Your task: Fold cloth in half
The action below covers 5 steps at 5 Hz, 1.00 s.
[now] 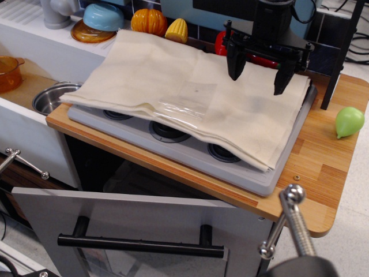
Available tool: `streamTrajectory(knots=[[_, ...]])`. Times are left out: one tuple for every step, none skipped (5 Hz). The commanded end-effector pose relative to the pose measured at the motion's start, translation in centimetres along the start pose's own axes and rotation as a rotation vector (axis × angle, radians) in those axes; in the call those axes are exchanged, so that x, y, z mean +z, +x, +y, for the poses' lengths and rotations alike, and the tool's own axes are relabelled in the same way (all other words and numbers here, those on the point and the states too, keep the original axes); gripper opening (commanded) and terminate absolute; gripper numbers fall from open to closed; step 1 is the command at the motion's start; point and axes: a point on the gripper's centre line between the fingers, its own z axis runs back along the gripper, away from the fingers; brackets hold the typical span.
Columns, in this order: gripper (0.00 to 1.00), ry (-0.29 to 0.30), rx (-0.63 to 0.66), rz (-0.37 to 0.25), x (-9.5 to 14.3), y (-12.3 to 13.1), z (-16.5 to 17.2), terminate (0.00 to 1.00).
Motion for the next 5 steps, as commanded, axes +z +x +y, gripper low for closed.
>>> streamTrajectory(knots=[[1.0,0.0,0.0,0.0,0.0,0.0,0.0,0.0],[1.0,-0.032,0.052,-0.022,-0.3,0.2,-1.2,0.0],[1.0,-0.072,0.1,-0.057,-0.2,0.5,-1.9,0.0],[1.0,-0.105,0.133,-0.098,-0.4,0.8,-2.6,0.0],[1.0,-0.107,0.135,-0.125,-1.2,1.0,-3.9,0.0]])
